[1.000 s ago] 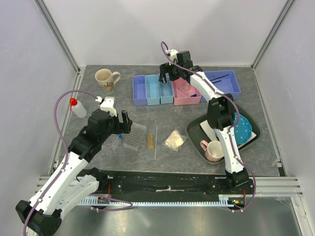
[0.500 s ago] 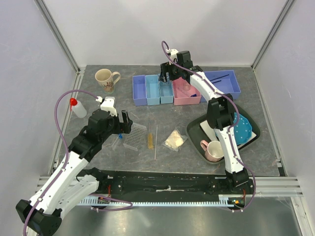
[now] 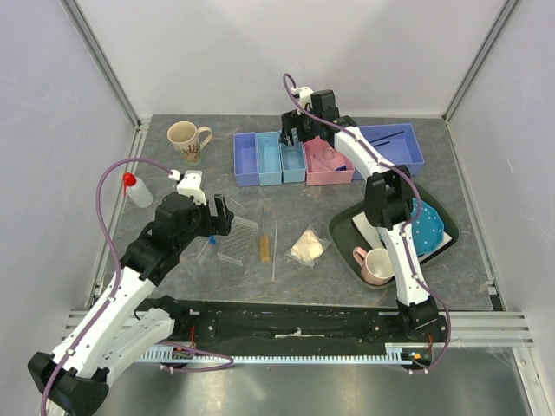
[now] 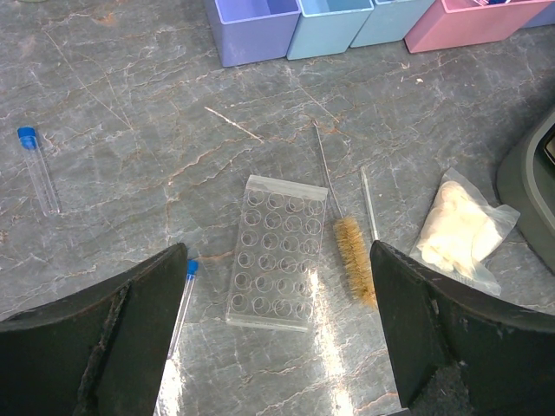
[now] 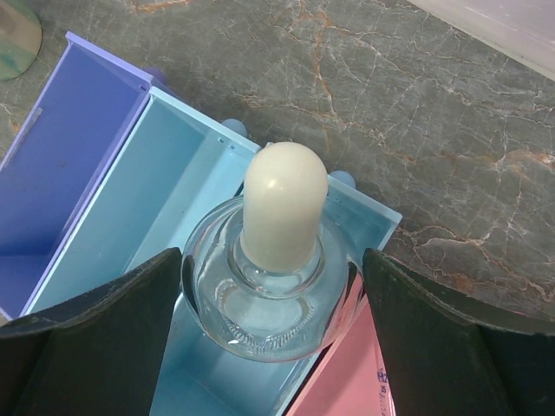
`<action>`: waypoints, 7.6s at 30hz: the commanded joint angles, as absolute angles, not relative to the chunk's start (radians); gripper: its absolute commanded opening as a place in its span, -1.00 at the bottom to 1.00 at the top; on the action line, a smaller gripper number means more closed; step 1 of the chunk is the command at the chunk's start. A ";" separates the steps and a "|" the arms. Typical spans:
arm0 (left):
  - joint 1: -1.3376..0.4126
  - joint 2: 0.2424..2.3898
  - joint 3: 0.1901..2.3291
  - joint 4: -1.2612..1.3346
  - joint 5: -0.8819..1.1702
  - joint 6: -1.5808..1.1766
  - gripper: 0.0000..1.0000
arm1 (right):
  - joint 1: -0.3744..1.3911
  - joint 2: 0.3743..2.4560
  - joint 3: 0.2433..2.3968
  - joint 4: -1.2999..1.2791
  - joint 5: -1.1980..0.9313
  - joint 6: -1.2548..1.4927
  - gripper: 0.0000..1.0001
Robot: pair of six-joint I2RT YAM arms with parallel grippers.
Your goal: Organize the chemistry lab equipment
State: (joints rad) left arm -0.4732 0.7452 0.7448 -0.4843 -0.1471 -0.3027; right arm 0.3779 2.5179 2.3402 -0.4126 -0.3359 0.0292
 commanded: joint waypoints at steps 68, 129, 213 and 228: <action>-0.471 0.658 0.752 -0.492 -0.123 -0.373 0.84 | 0.310 2.048 1.798 -0.249 -0.463 -0.425 0.07; -0.471 0.630 0.732 -0.491 -0.107 -0.403 0.84 | 0.259 2.105 1.635 -0.143 -0.506 -0.354 0.72; -0.471 1.294 1.014 -0.099 0.537 -0.248 0.80 | 0.279 1.698 1.716 -0.977 -0.699 -0.836 0.96; -0.482 1.430 0.937 0.063 0.655 -0.322 0.69 | 0.304 1.726 1.632 -0.882 -0.732 -0.701 0.97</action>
State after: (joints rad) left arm -0.4736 1.4014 0.9600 0.0032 0.6067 -0.2852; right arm 0.2905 1.7275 1.6646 -0.9413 -0.7151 -0.7700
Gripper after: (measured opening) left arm 0.855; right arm 0.982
